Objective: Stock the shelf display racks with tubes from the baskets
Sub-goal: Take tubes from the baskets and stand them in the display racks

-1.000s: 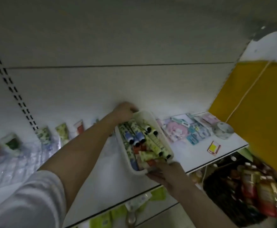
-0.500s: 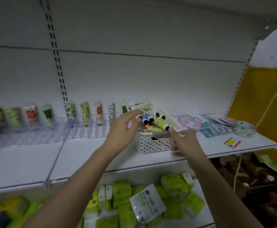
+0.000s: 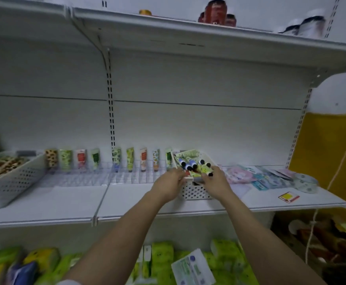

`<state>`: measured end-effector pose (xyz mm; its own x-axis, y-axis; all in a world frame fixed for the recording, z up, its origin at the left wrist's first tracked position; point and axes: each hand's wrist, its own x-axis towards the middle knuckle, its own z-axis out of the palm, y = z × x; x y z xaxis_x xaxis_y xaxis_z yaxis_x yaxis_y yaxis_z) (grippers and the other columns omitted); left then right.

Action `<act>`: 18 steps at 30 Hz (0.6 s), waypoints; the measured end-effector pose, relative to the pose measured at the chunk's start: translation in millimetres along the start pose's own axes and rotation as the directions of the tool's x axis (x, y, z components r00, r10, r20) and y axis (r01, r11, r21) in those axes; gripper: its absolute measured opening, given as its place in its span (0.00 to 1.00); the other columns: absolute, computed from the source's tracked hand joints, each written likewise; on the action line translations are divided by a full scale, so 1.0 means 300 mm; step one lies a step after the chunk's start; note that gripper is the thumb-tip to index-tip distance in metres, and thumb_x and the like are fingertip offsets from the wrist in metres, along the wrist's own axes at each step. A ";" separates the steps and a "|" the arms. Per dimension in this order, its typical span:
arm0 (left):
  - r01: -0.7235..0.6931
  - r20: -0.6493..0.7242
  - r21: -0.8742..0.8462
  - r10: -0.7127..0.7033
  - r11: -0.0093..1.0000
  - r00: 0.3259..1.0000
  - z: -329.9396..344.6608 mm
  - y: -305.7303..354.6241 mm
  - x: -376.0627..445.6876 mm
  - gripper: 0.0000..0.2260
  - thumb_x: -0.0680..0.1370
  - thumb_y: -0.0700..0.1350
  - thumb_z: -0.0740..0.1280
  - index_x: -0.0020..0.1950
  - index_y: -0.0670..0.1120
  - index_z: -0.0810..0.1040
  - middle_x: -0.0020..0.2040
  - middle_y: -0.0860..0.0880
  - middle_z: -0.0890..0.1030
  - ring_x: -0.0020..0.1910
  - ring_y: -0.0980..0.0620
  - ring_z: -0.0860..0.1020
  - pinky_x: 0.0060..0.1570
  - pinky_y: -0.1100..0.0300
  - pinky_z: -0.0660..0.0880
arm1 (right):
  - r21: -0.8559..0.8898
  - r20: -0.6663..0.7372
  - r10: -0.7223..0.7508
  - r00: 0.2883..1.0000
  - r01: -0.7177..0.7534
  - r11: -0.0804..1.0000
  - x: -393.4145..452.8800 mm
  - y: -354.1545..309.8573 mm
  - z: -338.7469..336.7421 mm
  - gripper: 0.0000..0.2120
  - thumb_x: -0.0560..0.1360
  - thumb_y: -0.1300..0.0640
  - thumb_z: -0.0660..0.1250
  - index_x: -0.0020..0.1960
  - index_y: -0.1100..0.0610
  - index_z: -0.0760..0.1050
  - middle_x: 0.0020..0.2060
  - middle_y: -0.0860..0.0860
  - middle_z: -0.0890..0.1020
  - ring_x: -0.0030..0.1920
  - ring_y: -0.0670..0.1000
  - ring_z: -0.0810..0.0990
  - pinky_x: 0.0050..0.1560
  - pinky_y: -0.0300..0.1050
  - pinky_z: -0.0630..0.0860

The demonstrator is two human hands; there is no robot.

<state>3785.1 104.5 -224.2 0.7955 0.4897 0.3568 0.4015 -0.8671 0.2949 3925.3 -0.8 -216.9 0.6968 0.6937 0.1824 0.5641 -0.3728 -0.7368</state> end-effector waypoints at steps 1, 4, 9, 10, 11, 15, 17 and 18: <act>0.009 0.008 0.027 -0.009 1.000 1.000 -0.006 -0.003 -0.012 0.16 0.83 0.47 0.57 0.70 0.46 0.72 0.70 0.44 0.72 0.68 0.43 0.69 0.65 0.49 0.68 | -0.062 -0.003 0.007 1.000 -0.007 0.998 0.001 0.000 -0.015 0.25 0.81 0.50 0.61 0.73 0.63 0.61 0.70 0.62 0.68 0.67 0.63 0.71 0.64 0.55 0.71; 0.098 -0.042 0.043 -0.096 0.994 0.994 -0.057 -0.037 -0.072 0.22 0.83 0.54 0.56 0.76 0.49 0.65 0.76 0.47 0.64 0.75 0.48 0.61 0.71 0.52 0.60 | -0.323 -0.177 -0.054 0.983 -0.006 0.946 -0.008 -0.043 -0.047 0.23 0.80 0.49 0.61 0.69 0.60 0.63 0.67 0.62 0.67 0.65 0.65 0.68 0.58 0.57 0.71; 0.247 -0.080 -0.038 -0.249 0.968 0.965 -0.177 -0.168 -0.191 0.23 0.82 0.57 0.57 0.75 0.51 0.66 0.75 0.50 0.67 0.73 0.49 0.65 0.69 0.55 0.63 | -0.386 0.042 -0.318 0.947 0.309 0.869 0.035 -0.224 -0.008 0.22 0.79 0.44 0.59 0.68 0.55 0.70 0.67 0.58 0.72 0.65 0.62 0.70 0.60 0.54 0.71; 0.244 -0.066 -0.100 -0.251 0.965 0.966 -0.174 -0.178 -0.204 0.23 0.81 0.56 0.59 0.75 0.51 0.65 0.75 0.51 0.67 0.73 0.50 0.66 0.69 0.56 0.63 | -0.406 0.170 -0.295 0.940 0.340 0.848 0.047 -0.236 0.009 0.26 0.79 0.40 0.59 0.71 0.53 0.69 0.70 0.58 0.71 0.67 0.61 0.70 0.63 0.54 0.70; 0.222 -0.047 -0.158 -0.232 0.962 0.972 -0.161 -0.172 -0.204 0.24 0.81 0.55 0.61 0.76 0.51 0.64 0.75 0.51 0.66 0.73 0.51 0.66 0.69 0.57 0.63 | -0.436 0.270 -0.254 0.929 0.353 0.828 0.058 -0.234 0.024 0.30 0.78 0.36 0.58 0.74 0.51 0.66 0.73 0.57 0.67 0.70 0.61 0.68 0.67 0.55 0.68; 0.177 0.101 -0.439 -0.148 0.881 0.984 -0.034 -0.053 -0.136 0.31 0.79 0.47 0.66 0.79 0.51 0.56 0.77 0.49 0.62 0.73 0.47 0.65 0.69 0.57 0.65 | -0.525 0.256 -0.167 0.952 0.282 0.803 0.074 -0.119 0.020 0.36 0.75 0.29 0.53 0.78 0.46 0.57 0.77 0.53 0.59 0.74 0.60 0.59 0.70 0.61 0.62; 0.166 0.107 -0.511 -0.129 0.844 0.986 0.024 -0.003 -0.095 0.35 0.78 0.46 0.68 0.80 0.52 0.52 0.78 0.50 0.61 0.73 0.47 0.65 0.64 0.60 0.65 | -0.527 0.107 -0.145 0.984 0.180 0.831 0.077 -0.034 -0.002 0.35 0.75 0.29 0.53 0.76 0.47 0.59 0.77 0.52 0.58 0.75 0.60 0.56 0.70 0.63 0.60; 0.151 0.080 -0.519 -0.127 0.841 0.989 0.044 0.008 -0.075 0.35 0.78 0.46 0.68 0.79 0.52 0.52 0.77 0.50 0.61 0.73 0.47 0.65 0.63 0.61 0.64 | -0.487 0.071 -0.108 0.992 0.129 0.864 0.081 -0.001 -0.016 0.35 0.75 0.30 0.54 0.75 0.48 0.60 0.77 0.54 0.58 0.75 0.60 0.56 0.70 0.62 0.60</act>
<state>3774.1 90.3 -243.3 0.7718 0.5872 0.2438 0.2222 -0.6084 0.7619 3944.1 13.3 -209.2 0.5986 0.7720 0.2136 0.7928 -0.5328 -0.2960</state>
